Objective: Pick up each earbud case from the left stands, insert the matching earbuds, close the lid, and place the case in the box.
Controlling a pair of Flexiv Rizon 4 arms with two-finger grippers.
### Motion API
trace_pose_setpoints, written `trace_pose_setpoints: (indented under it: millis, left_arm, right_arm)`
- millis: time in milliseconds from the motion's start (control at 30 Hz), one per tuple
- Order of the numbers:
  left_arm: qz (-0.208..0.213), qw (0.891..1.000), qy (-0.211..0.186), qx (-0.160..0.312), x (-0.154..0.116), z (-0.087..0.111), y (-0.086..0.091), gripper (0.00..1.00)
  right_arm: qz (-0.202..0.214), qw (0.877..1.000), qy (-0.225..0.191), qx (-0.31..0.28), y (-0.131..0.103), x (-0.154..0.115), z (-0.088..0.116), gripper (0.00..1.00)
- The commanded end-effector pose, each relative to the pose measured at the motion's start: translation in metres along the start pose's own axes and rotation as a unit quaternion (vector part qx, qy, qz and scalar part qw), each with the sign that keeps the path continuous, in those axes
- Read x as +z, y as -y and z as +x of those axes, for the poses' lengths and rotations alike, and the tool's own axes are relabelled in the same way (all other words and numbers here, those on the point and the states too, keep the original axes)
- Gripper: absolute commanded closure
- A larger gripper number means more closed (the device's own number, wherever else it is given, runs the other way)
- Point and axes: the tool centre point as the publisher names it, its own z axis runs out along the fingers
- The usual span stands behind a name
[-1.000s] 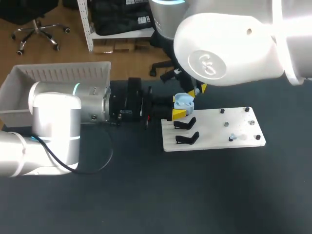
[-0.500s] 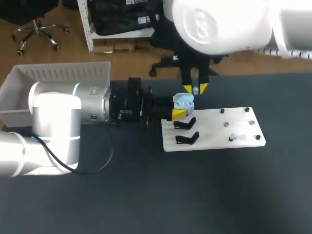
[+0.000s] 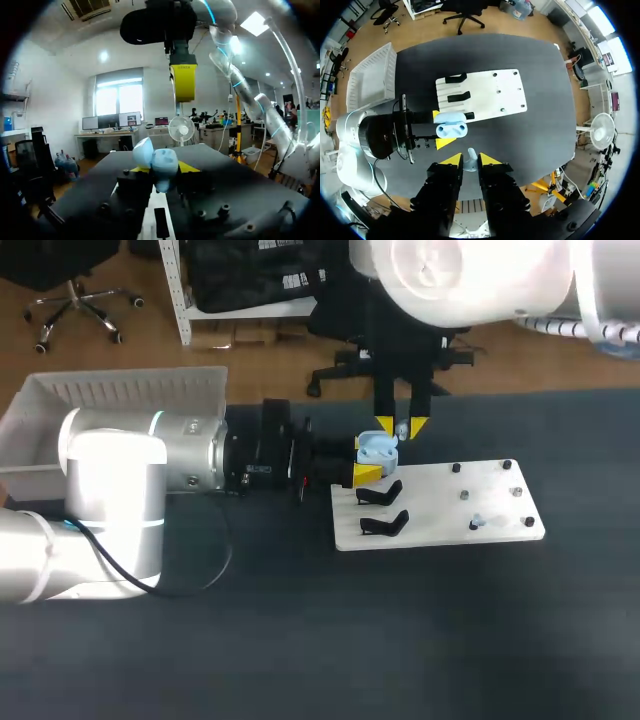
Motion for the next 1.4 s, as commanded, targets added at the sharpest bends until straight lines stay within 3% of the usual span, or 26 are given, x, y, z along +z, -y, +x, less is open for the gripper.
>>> trace_pose_setpoints:
  millis: [33,333,400,500,700,867,1400]
  left_arm:
    - [0.0,1.0,0.0,0.0,0.0,0.0,0.0,1.0]
    - [0.0,1.0,0.0,0.0,0.0,0.0,0.0,1.0]
    - [0.0,1.0,0.0,0.0,0.0,0.0,0.0,1.0]
    - [0.0,1.0,0.0,0.0,0.0,0.0,0.0,1.0]
    - [0.0,1.0,0.0,0.0,0.0,0.0,0.0,1.0]
    - [0.0,1.0,0.0,0.0,0.0,0.0,0.0,1.0]
    - [0.0,1.0,0.0,0.0,0.0,0.0,0.0,1.0]
  right_arm:
    - [-0.001,1.0,0.003,0.001,0.001,0.0,0.002,1.0]
    - [-0.001,1.0,0.003,0.001,0.001,0.0,0.002,1.0]
    - [-0.013,0.999,-0.025,0.036,0.004,-0.001,-0.001,1.0]
    - [-0.025,0.996,-0.033,0.073,0.001,0.001,0.0,1.0]
    - [-0.047,0.991,-0.024,0.12,-0.01,0.004,0.003,1.0]
    - [-0.014,0.988,-0.009,0.152,-0.017,0.014,0.004,1.0]
    - [-0.026,0.985,-0.009,0.172,-0.015,0.019,0.004,1.0]
